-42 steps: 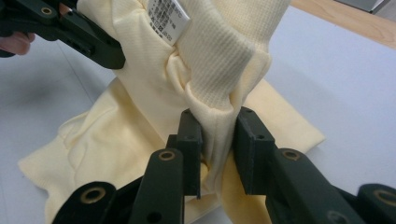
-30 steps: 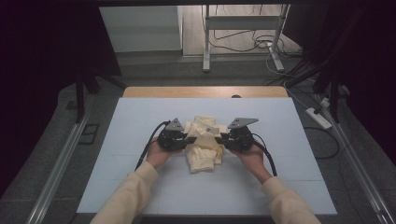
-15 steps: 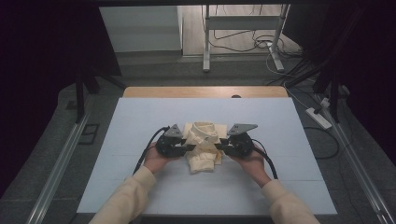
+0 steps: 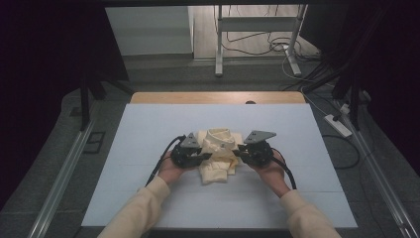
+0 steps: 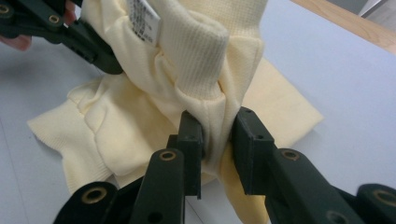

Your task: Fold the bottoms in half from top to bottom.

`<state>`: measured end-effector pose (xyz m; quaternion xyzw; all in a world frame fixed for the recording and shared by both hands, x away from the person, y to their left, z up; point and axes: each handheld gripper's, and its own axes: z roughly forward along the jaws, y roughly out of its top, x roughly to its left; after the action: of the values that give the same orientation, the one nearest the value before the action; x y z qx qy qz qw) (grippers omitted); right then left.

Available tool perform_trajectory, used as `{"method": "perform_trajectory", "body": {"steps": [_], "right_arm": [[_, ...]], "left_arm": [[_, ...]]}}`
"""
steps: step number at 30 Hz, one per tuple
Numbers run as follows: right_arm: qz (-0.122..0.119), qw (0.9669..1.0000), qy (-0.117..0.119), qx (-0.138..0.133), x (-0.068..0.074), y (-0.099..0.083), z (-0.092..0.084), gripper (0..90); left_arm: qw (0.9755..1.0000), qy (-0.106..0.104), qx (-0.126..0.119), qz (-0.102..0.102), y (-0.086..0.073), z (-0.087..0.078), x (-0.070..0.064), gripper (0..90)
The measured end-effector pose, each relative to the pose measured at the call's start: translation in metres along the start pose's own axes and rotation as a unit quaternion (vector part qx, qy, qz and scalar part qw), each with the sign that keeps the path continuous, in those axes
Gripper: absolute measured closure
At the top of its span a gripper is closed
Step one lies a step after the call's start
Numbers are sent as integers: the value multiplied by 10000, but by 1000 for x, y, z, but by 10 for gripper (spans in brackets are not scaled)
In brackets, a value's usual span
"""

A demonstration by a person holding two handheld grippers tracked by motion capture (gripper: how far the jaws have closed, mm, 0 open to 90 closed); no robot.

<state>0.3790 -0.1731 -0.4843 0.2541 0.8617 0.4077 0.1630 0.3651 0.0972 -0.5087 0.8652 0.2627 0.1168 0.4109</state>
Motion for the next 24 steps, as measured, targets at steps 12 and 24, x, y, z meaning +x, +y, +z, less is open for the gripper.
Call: {"method": "perform_trajectory", "body": {"steps": [12, 24], "right_arm": [[148, 9997, 205, 66, 7, -5, -4, 570], [322, 9988, 203, -296, 15, -8, -47, 466]], "left_arm": [[9990, -125, 36, -419, 1, -25, -3, 312], [9974, 12, -343, -634, -6, -65, -11, 259]]}}
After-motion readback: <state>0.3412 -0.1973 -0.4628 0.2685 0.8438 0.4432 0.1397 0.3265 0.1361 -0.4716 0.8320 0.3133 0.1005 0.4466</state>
